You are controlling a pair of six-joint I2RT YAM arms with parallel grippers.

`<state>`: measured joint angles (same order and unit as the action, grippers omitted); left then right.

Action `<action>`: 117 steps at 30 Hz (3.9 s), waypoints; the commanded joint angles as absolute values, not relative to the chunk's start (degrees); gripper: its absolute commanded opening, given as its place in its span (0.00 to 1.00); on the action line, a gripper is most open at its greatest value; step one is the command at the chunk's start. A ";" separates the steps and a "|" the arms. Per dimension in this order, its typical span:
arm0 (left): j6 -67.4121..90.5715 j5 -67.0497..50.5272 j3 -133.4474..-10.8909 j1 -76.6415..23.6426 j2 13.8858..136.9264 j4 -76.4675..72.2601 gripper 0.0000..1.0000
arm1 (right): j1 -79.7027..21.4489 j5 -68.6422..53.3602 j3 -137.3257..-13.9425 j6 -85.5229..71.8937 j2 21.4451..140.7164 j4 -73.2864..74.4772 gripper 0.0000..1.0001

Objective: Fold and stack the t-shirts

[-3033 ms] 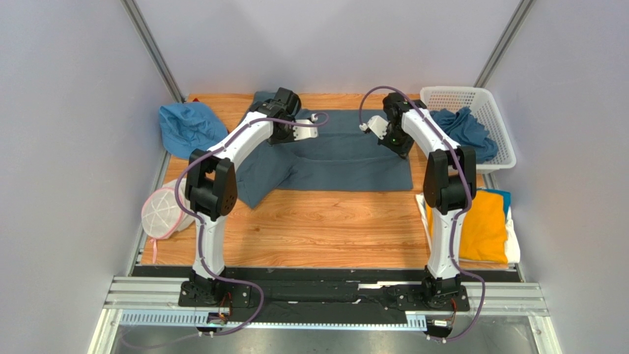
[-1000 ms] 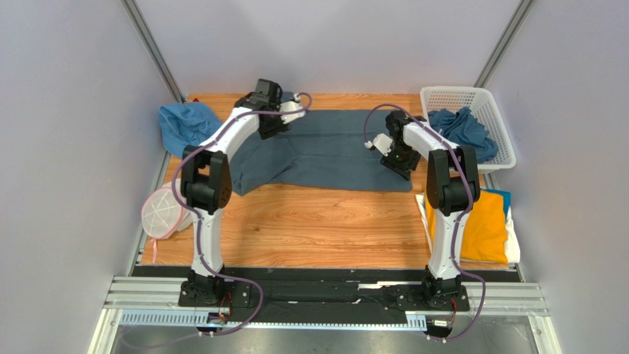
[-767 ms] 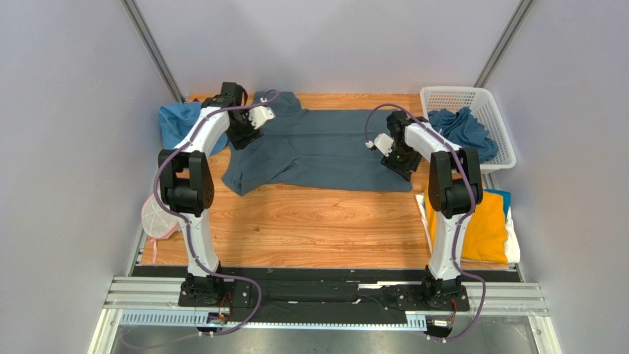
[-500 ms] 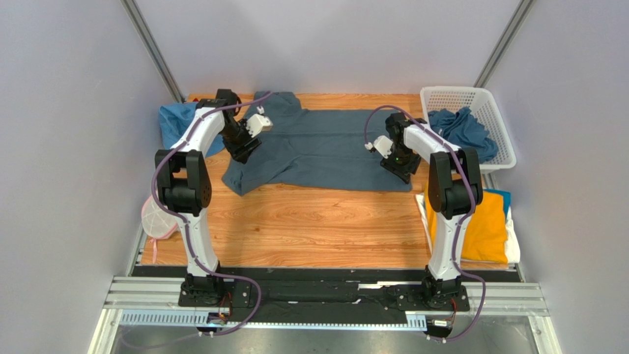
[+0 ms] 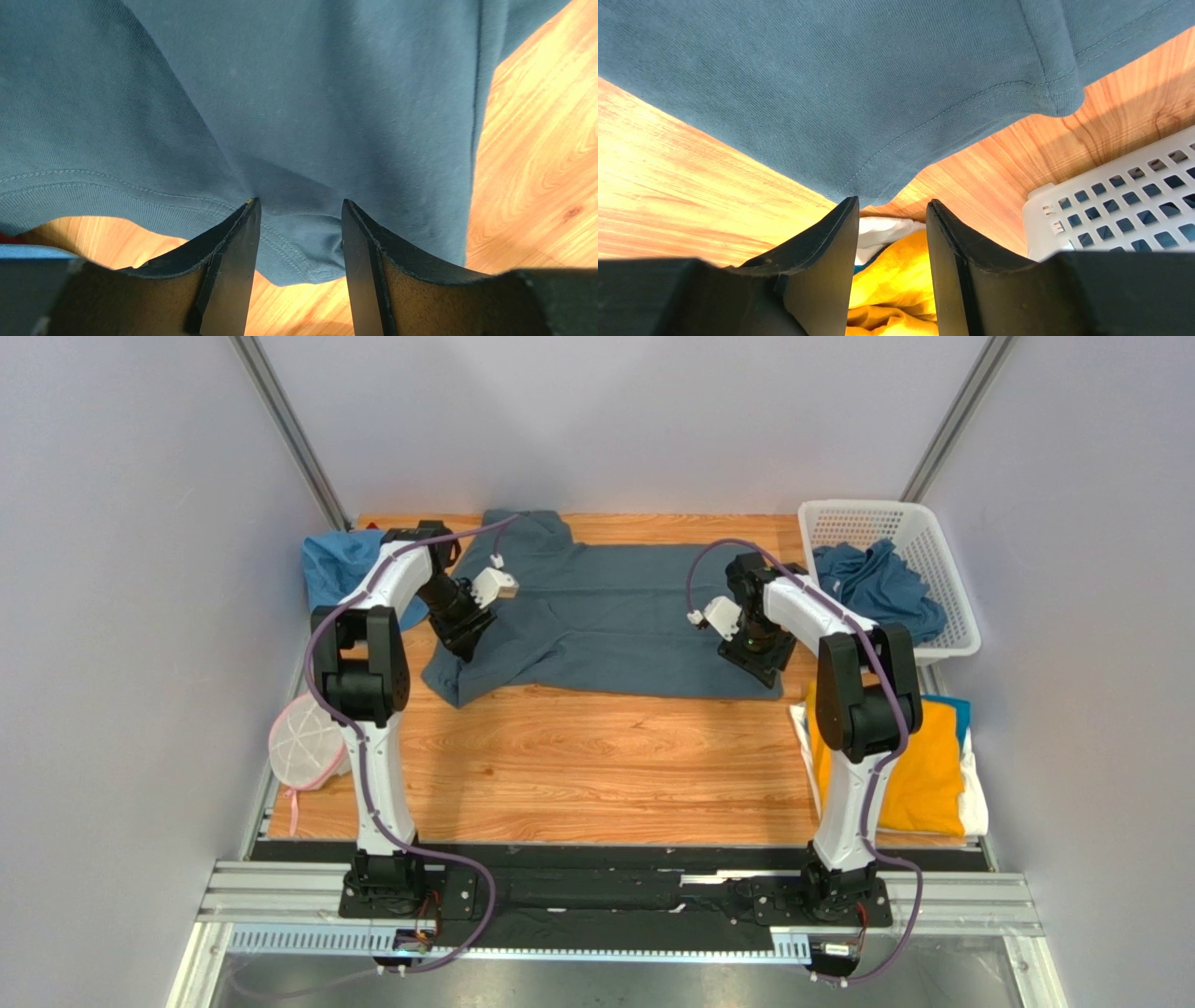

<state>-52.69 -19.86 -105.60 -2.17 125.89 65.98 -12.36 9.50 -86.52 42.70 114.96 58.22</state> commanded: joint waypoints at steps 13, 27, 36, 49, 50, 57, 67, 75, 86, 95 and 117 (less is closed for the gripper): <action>-55.11 -19.86 -109.68 -1.49 128.32 66.09 0.49 | -13.80 9.40 -85.43 40.87 112.86 58.89 0.43; -55.63 -19.34 -111.71 -1.32 130.08 66.53 0.38 | -14.59 9.58 -83.32 40.43 111.71 58.71 0.43; -55.63 -19.60 -111.45 -1.32 130.69 66.53 0.30 | -14.85 9.67 -82.35 40.08 111.18 58.54 0.42; -55.20 -19.07 -110.83 -1.32 128.33 65.92 0.00 | -15.29 9.14 -81.04 39.55 111.71 57.83 0.42; -55.11 -18.90 -110.74 -1.32 127.89 65.92 0.00 | -15.47 9.05 -80.95 39.46 111.80 57.83 0.42; -54.23 -18.02 -109.51 -1.32 122.70 64.25 0.00 | -15.82 9.23 -81.12 39.11 112.50 57.48 0.42; -54.05 -15.47 -112.22 -1.41 121.29 62.14 0.00 | -16.44 8.88 -80.60 38.67 112.94 57.04 0.41; -54.23 -12.04 -117.68 -1.58 125.06 58.81 0.00 | -16.44 8.96 -79.63 38.67 112.94 56.51 0.41; -55.72 -8.35 -123.31 -4.30 129.64 56.61 0.00 | -16.52 9.32 -77.87 38.41 113.55 55.28 0.41; -56.16 -5.89 -123.40 -6.76 130.96 53.62 0.00 | -16.52 9.41 -76.91 38.41 113.47 54.41 0.41; -57.22 -0.88 -124.54 -10.28 132.54 46.85 0.00 | -16.52 10.28 -74.97 38.50 113.12 53.53 0.40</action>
<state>-56.12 -2.31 -121.93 -9.91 132.09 49.65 -16.60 10.61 -76.86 39.22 113.06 54.74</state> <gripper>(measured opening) 0.007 0.407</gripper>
